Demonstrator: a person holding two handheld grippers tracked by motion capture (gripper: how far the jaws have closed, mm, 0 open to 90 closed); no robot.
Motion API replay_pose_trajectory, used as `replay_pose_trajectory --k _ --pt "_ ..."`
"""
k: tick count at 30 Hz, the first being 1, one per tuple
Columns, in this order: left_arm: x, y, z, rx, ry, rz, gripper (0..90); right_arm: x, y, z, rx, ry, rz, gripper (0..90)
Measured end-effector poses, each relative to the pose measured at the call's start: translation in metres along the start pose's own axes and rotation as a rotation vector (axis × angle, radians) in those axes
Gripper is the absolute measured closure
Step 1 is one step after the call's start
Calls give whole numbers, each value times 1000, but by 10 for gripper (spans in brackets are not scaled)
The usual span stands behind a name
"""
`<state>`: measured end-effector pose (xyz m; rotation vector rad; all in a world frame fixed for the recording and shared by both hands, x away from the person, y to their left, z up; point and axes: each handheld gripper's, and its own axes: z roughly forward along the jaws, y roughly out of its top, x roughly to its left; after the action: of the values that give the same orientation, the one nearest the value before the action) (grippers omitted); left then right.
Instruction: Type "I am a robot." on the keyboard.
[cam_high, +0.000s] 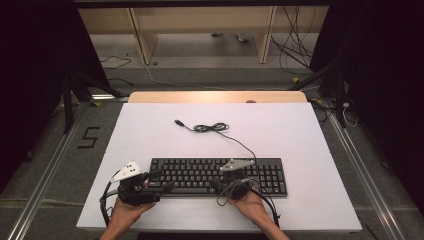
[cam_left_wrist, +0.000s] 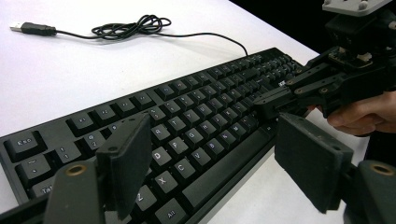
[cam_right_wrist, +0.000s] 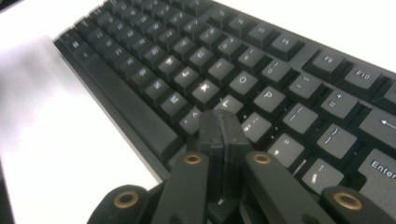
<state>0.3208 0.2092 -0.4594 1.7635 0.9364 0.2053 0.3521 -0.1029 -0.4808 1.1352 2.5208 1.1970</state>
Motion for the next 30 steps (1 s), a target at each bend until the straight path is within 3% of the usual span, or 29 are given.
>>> replay_pose_trajectory --k 18,30 --pt "0 0 0 -2 5 2 268 1 -1 0 -12 -5 0 895" --pt "0 1 -1 -12 7 -3 268 -5 4 -13 -82 14 27 836"
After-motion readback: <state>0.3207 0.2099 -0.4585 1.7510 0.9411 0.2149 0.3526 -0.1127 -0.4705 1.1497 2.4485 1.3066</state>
